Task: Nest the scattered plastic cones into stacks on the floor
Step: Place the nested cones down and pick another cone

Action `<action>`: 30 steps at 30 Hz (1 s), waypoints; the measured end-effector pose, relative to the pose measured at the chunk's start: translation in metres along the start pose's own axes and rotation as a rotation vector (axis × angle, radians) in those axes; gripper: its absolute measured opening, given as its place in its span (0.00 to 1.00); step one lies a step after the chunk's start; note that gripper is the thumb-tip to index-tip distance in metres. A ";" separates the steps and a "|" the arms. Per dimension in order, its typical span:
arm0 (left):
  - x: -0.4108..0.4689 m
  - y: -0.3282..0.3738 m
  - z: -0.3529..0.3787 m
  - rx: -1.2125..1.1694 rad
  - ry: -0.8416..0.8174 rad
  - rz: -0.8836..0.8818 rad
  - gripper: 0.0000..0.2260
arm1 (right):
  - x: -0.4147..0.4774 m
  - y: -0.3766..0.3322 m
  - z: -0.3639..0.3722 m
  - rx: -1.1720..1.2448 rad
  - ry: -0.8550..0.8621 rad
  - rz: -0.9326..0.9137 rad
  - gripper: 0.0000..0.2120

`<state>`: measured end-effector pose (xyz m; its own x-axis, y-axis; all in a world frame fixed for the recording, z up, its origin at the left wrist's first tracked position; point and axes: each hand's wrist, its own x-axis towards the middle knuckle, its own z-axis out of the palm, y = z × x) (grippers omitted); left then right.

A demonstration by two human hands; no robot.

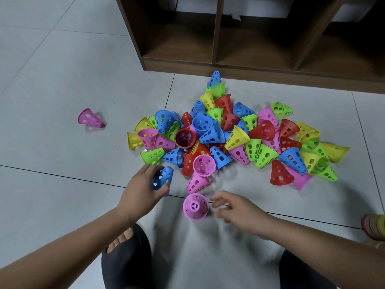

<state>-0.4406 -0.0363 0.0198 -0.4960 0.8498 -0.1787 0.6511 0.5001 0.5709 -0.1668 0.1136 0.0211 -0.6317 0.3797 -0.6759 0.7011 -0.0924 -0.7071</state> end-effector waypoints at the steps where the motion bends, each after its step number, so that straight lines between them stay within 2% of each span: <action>1: 0.000 0.007 -0.005 -0.044 0.035 0.014 0.18 | 0.001 -0.001 -0.004 -0.102 0.079 -0.052 0.14; 3: -0.002 0.022 -0.014 -0.128 0.082 0.061 0.17 | 0.005 -0.005 -0.012 -0.296 0.175 -0.212 0.11; 5: -0.007 0.041 -0.020 -0.217 0.093 0.139 0.15 | 0.008 -0.008 -0.021 -0.501 0.196 -0.367 0.10; 8: -0.019 0.070 -0.025 -0.342 0.088 0.253 0.15 | 0.014 -0.014 -0.029 -0.771 0.211 -0.492 0.12; 12: -0.033 0.089 -0.019 -0.357 0.032 0.387 0.15 | 0.027 -0.022 -0.034 -1.027 0.156 -0.487 0.22; 17: -0.045 0.080 0.002 -0.260 -0.125 0.450 0.17 | 0.039 -0.023 -0.041 -1.167 0.100 -0.456 0.32; 21: -0.042 0.060 0.019 -0.136 -0.187 0.443 0.16 | 0.043 -0.019 -0.048 -1.147 0.093 -0.474 0.40; 23: -0.039 0.050 0.025 -0.087 -0.204 0.430 0.17 | 0.043 -0.015 -0.052 -1.083 0.156 -0.549 0.38; 27: -0.032 0.042 0.030 -0.087 -0.224 0.425 0.17 | 0.028 -0.021 -0.057 -0.787 0.316 -0.633 0.15; 30: -0.022 0.044 0.030 -0.113 -0.196 0.398 0.17 | 0.010 -0.039 -0.051 -0.390 0.346 -0.535 0.03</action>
<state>-0.3833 -0.0281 0.0246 -0.0954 0.9930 -0.0697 0.6966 0.1166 0.7079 -0.1838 0.1680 0.0525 -0.8245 0.5549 -0.1106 0.4343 0.4954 -0.7523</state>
